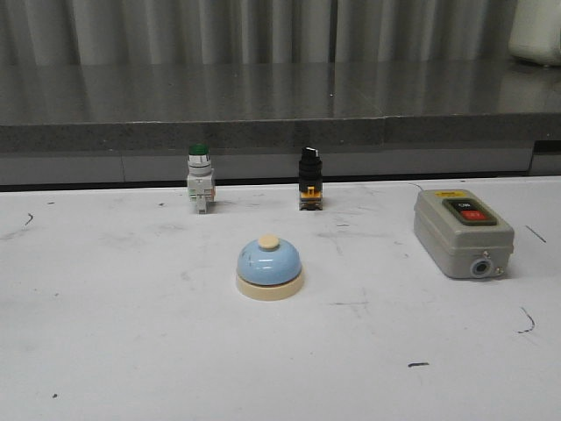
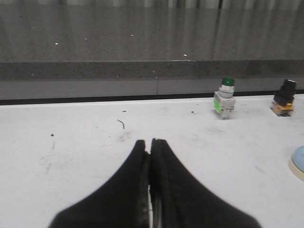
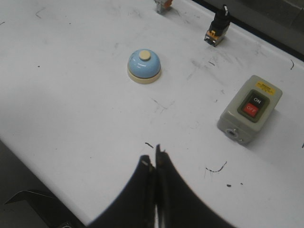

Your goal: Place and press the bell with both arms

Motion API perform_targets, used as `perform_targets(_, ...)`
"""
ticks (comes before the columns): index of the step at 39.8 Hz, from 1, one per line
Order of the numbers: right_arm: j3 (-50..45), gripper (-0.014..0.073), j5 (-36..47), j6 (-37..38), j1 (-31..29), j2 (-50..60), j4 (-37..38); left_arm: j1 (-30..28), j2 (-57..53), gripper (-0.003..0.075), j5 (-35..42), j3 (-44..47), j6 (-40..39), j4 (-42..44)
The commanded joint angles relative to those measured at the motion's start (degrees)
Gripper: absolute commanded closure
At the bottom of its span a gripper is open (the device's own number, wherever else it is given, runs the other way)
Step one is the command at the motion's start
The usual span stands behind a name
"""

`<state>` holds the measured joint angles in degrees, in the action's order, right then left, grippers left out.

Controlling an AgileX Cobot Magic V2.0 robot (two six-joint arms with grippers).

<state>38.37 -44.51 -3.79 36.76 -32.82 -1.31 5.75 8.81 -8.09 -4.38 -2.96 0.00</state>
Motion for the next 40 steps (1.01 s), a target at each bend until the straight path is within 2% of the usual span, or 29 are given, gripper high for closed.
perform_targets(1,1.3,0.0662,3.5,0.0,-0.1,0.0,0.7,-2.1,-2.5,0.0740,8.1,1.7,-0.3,0.0)
perform_targets(9,1.3,0.0662,3.5,0.0,-0.1,0.0,0.7,-4.2,-6.8,0.0740,11.5,6.0,-0.3,-1.4)
perform_targets(18,1.3,0.0662,3.5,0.0,-0.1,0.0,0.7,-4.4,-10.2,0.0740,10.2,6.1,-0.3,-1.5)
perform_targets(40,1.3,0.0662,3.6,0.0,-0.1,0.0,0.7,-4.6,-10.1,0.0740,10.4,6.1,-0.3,-0.8)
